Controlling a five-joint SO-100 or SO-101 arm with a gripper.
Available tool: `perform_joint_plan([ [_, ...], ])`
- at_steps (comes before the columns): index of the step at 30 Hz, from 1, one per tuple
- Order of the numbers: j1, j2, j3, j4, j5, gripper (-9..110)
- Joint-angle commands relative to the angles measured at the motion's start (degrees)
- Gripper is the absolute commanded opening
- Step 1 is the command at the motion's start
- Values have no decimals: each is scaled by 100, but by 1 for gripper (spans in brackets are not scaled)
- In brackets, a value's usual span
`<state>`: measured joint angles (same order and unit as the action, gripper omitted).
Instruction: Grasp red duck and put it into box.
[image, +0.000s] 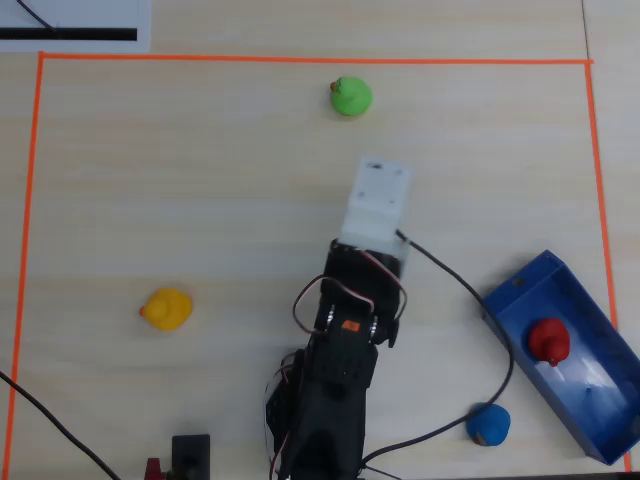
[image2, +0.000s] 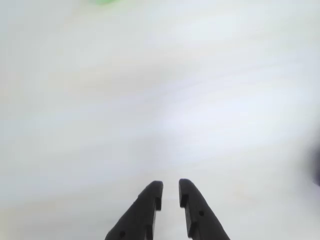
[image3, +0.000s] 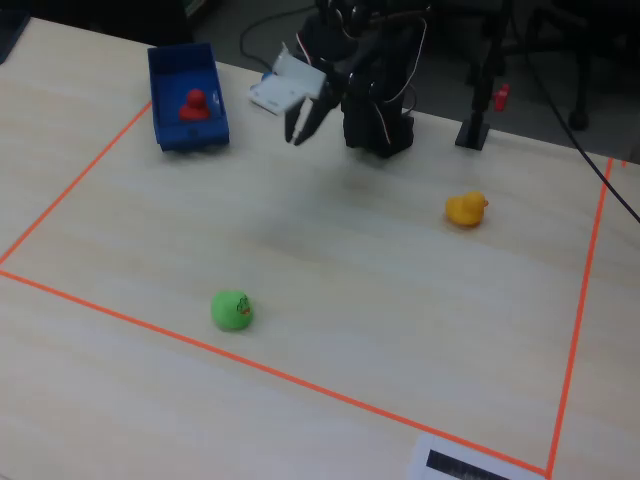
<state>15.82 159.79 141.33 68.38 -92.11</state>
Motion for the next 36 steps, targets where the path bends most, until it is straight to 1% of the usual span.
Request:
perform_joint_plan([
  [1,-976,1002,1679,-352,-272,0],
  [6,-1468,1600,2821,-624,-448,0],
  [11,-1705,2232,3568,-580,-483,0],
  [22,-1714,2786,3683,712,-439,0],
  [30,-1652,2944,3683,844,-79,0],
  [36,-1573,2997,3691,870,-62,1],
])
